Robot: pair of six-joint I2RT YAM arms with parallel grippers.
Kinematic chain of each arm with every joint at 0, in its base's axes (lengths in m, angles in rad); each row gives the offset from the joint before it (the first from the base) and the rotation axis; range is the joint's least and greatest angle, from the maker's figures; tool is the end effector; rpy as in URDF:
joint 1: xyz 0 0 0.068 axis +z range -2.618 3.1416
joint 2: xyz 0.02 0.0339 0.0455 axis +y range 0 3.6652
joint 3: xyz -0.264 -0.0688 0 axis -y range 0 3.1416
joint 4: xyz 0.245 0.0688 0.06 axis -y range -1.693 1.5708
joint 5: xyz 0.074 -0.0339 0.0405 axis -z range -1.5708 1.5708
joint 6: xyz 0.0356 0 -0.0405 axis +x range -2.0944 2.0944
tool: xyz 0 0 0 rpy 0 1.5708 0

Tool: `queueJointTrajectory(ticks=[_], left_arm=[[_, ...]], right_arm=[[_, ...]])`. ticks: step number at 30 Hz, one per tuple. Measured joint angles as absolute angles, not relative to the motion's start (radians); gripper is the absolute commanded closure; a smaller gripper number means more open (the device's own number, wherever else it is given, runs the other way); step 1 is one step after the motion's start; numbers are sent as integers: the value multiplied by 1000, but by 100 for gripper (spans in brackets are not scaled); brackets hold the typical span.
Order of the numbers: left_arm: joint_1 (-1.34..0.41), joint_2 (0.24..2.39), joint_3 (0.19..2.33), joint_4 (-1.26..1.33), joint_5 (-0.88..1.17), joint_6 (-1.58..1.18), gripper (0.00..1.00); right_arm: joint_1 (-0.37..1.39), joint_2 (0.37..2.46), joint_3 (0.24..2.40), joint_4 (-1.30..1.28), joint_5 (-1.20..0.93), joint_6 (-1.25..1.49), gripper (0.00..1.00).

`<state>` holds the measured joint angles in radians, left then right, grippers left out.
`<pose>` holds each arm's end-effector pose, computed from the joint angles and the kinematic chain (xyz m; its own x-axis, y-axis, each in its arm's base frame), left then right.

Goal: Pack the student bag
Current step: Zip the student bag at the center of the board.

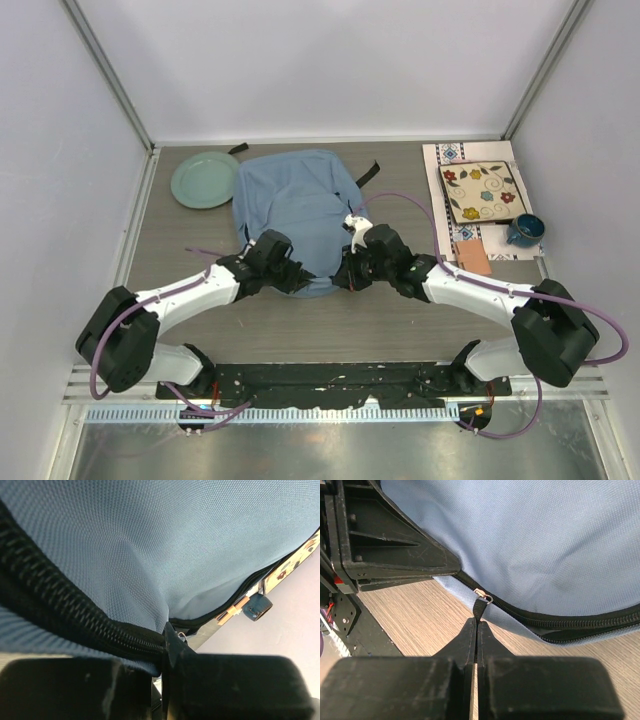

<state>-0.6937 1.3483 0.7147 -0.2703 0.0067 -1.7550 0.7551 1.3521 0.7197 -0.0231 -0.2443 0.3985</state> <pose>0.2017 -0.1680 0.1882 -0.5210 -0.8453 0.1185 -0.7116 0.3536 -0.6071 0.1993 0.1994 0.2086 -0.7213 -0.1618 -0.6734 -0.5694 0.6922 0.4435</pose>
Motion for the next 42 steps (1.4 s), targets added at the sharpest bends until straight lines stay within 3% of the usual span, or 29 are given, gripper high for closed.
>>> queueJointTrajectory(ticks=[13,23,33,35,36,37,39,40,42], left_arm=[[-686,1231,685,-290,-46,-1555,100],[-574,1051,526,-321,-46,-1443,100],[-501,970,504,-329,28,-1320,100],[-492,971,502,-325,48,-1297,84],[-488,971,500,-319,57,-1288,71],[-484,973,496,-310,70,-1276,48],[-479,975,489,-300,86,-1262,35],[-477,976,484,-294,100,-1260,23],[-476,979,480,-289,122,-1258,19]], right_arm=[[755,1353,725,-33,-142,422,99],[691,1353,727,-97,-66,416,99],[647,1350,727,-98,-68,414,99],[643,1347,727,-98,-72,414,99],[640,1346,727,-96,-80,414,99],[638,1345,727,-94,-87,414,99],[636,1345,727,-94,-89,414,99],[636,1345,726,-94,-85,414,99],[638,1345,723,-91,-81,414,99]])
